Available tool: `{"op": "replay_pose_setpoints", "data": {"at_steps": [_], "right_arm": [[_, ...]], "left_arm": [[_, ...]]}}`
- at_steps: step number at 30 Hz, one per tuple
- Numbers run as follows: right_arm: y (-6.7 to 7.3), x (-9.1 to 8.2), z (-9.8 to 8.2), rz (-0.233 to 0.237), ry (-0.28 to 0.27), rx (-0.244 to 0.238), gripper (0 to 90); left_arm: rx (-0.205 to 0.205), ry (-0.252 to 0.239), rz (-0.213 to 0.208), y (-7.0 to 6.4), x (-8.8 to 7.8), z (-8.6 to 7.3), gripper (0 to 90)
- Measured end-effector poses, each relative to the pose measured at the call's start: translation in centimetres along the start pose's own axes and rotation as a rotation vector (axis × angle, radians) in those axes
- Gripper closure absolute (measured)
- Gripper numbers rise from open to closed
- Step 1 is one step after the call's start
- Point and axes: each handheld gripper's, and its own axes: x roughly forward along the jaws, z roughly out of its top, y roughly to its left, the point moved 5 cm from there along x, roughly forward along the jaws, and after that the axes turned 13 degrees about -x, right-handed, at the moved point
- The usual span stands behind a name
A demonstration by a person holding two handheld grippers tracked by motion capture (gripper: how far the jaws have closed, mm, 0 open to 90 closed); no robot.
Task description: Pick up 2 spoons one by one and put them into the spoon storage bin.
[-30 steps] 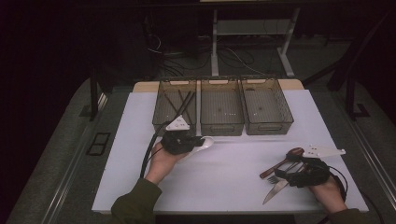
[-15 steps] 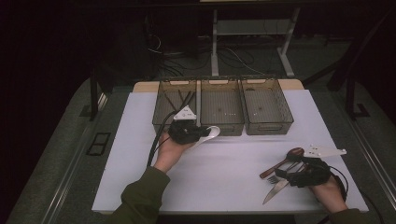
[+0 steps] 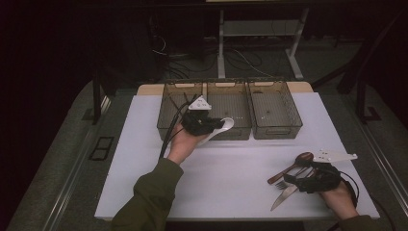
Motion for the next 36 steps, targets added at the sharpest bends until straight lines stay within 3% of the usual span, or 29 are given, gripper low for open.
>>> {"op": "replay_pose_setpoints", "data": {"at_steps": [11, 22, 31, 36], "right_arm": [[0.0, 0.0, 0.0, 0.002, -0.001, -0.002, 14.0], [-0.1, -0.1, 0.0, 0.007, -0.005, -0.003, 14.0], [0.0, -0.1, 0.0, 0.011, -0.011, -0.002, 14.0], [-0.1, -0.2, 0.0, 0.010, -0.014, -0.004, 14.0]], "left_arm": [[0.001, -0.008, 0.010, 0.5, 1.9, 2.5, 82.4], [-0.013, -0.025, 0.040, 2.1, 4.1, 4.7, 82.3], [-0.045, -0.011, 0.070, 3.2, 6.2, 4.6, 82.2], [-0.055, 0.035, 0.092, 3.4, 7.2, 3.9, 82.1]]}}
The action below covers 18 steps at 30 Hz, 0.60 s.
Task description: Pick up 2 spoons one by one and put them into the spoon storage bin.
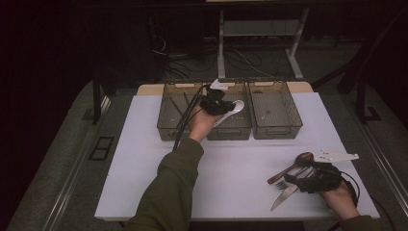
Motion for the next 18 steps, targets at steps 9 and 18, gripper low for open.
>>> {"op": "replay_pose_setpoints", "data": {"at_steps": [9, 18], "right_arm": [[0.0, 0.0, 0.0, 0.000, 0.000, 0.001, 14.0], [0.0, 0.0, 0.0, -0.001, 0.001, 0.001, 14.0]], "left_arm": [[-0.004, 0.002, 0.002, -0.1, 0.0, 0.0, 69.0], [0.011, -0.007, -0.047, -1.3, -1.2, 0.1, 56.3]]}}
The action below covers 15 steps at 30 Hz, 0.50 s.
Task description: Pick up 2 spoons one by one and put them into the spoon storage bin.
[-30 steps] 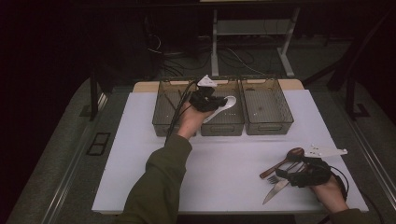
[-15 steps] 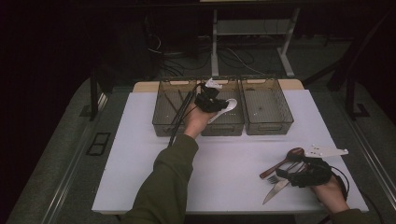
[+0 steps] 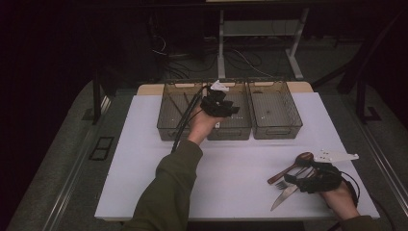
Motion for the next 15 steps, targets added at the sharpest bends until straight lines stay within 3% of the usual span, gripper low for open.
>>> {"op": "replay_pose_setpoints", "data": {"at_steps": [15], "right_arm": [[0.0, 0.1, 0.0, 0.000, -0.010, -0.002, 13.9]], "left_arm": [[0.004, -0.047, -0.024, -0.8, -3.5, -2.1, 39.6]]}}
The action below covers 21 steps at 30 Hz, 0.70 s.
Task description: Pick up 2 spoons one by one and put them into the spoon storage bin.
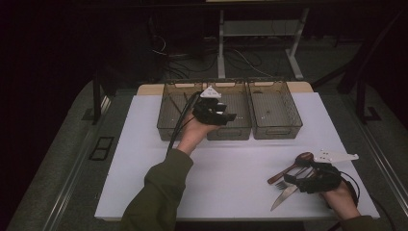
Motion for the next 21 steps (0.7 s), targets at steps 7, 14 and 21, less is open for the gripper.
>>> {"op": "replay_pose_setpoints", "data": {"at_steps": [7, 14, 21], "right_arm": [[0.0, 0.1, 0.2, -0.003, -0.019, 0.005, 13.8], [0.2, 0.3, 0.3, -0.004, -0.023, 0.008, 11.8], [0.3, 0.5, 0.6, -0.041, -0.023, 0.003, 11.8]], "left_arm": [[0.019, -0.018, 0.003, -0.5, -1.9, -1.5, 36.1], [0.054, -0.021, -0.002, -1.3, -4.0, -3.2, 33.3], [0.057, -0.024, -0.004, -2.1, -5.7, -5.1, 29.8]]}}
